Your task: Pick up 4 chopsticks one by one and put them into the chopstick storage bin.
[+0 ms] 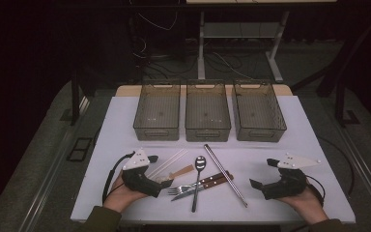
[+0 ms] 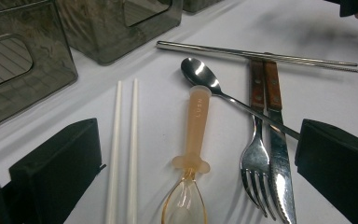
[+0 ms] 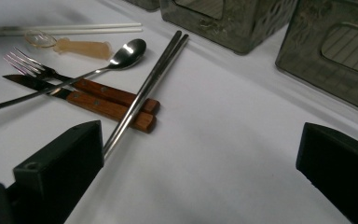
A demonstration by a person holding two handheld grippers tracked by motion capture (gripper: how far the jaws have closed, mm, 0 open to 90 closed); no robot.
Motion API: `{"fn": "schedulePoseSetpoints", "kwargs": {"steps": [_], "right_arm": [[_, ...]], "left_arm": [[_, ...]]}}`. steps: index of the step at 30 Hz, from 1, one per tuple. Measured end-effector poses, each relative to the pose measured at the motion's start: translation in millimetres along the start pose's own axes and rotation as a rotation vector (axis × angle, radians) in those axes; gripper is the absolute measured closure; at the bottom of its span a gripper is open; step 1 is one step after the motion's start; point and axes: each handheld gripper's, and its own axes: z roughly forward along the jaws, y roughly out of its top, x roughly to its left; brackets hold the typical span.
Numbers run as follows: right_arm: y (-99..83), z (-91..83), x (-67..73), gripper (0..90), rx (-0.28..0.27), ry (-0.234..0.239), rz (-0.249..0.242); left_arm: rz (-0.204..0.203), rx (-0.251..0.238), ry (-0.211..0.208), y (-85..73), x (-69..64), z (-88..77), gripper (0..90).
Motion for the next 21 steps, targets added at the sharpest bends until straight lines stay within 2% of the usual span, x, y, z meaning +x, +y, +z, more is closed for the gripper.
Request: {"fn": "schedulePoseSetpoints", "kwargs": {"steps": [10, 11, 14, 17, 21], "right_arm": [[8.9, 10.4, 5.7, 7.2, 0.036, 0.031, -0.005], [10.5, 13.1, 8.3, 14.2, 0.045, 0.039, -0.018], [13.6, 18.0, 13.5, 16.4, 0.054, 0.048, -0.026], [15.8, 20.9, 16.7, 20.7, 0.054, 0.057, -0.029], [19.8, 27.0, 23.0, 32.1, 0.064, 0.081, -0.041]], "left_arm": [[-0.004, 0.025, 0.029, -2.6, 4.1, 0.9, 0.0], [-0.006, 0.024, 0.029, -2.8, 4.1, 1.0, 0.0], [-0.003, 0.005, 0.042, -3.4, 4.8, 1.2, 0.0], [-0.018, -0.011, 0.028, -2.9, 5.6, 0.0, 0.0], [-0.016, 0.016, 0.022, -0.3, 3.4, 0.2, 0.0]]}}
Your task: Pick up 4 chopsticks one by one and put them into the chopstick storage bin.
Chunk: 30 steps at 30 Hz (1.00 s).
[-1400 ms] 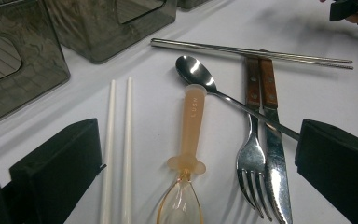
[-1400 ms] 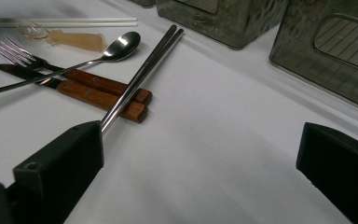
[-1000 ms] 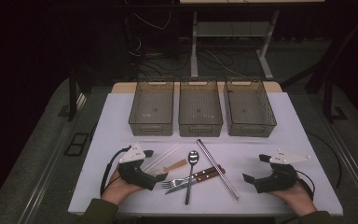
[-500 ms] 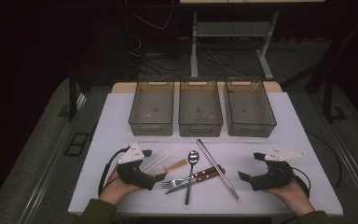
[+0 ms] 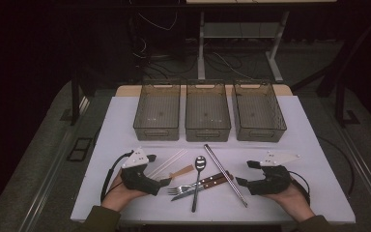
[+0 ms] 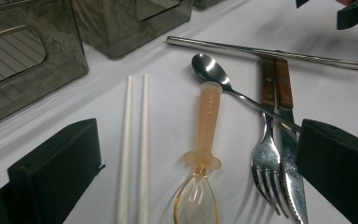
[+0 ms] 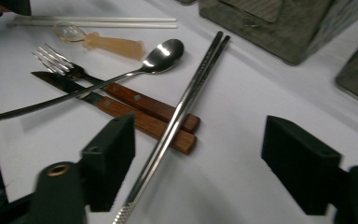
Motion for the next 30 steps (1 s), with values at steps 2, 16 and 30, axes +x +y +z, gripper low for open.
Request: {"fn": "schedulePoseSetpoints", "kwargs": {"steps": [2, 16, 30], "right_arm": [[2.7, 3.5, 3.9, 42.6, 0.010, 0.023, -0.010], [6.8, 21.4, 18.5, 81.1, 0.093, 0.098, -0.040], [1.3, 33.5, 28.1, 89.6, 0.167, 0.119, -0.063]], "left_arm": [[0.003, -0.009, 0.011, 0.8, -1.9, -0.5, 0.0], [-0.014, 0.005, -0.015, 1.6, -1.5, 3.1, 0.0], [-0.038, 0.021, -0.020, 0.1, -2.1, 5.3, 0.0]]}}
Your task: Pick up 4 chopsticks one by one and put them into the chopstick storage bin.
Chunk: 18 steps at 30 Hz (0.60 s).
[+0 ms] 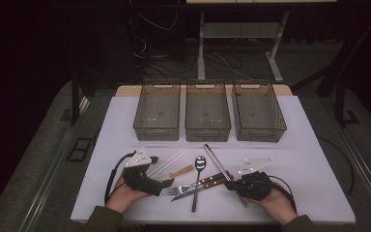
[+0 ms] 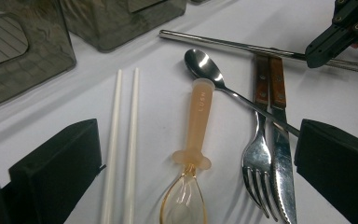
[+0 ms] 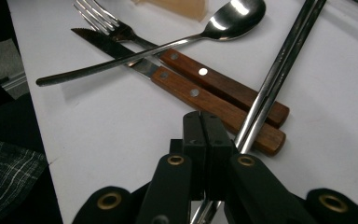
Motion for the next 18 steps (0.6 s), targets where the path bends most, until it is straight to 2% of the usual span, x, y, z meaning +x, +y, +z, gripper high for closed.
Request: {"fn": "schedulePoseSetpoints", "kwargs": {"steps": [8, 18], "right_arm": [[-2.3, 5.6, 2.0, 90.0, 0.041, -0.005, -0.007], [-3.8, 5.8, -0.7, 90.0, 0.053, -0.024, -0.003]], "left_arm": [[0.001, 0.001, 0.003, -0.8, 0.1, 1.2, 0.0], [0.003, -0.005, -0.004, -0.6, -0.4, 0.7, 0.0]]}}
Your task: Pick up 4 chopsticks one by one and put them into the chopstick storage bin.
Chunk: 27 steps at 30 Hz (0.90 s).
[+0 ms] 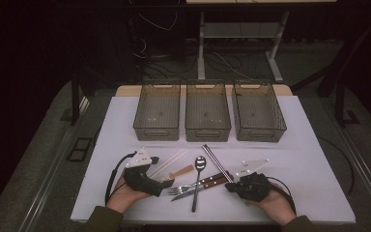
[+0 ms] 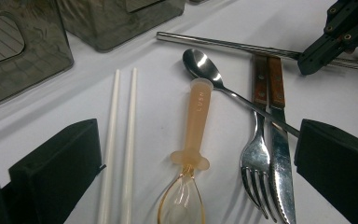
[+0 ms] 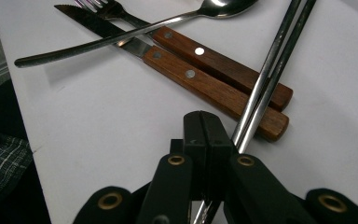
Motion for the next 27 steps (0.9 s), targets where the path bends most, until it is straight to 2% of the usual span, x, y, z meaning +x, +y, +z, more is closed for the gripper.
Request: {"fn": "schedulePoseSetpoints", "kwargs": {"steps": [27], "right_arm": [[-2.4, -4.3, -8.7, 90.0, 0.001, -0.041, 0.026]], "left_arm": [[0.010, -0.006, -0.010, 0.6, -2.1, -0.1, 0.0]]}}
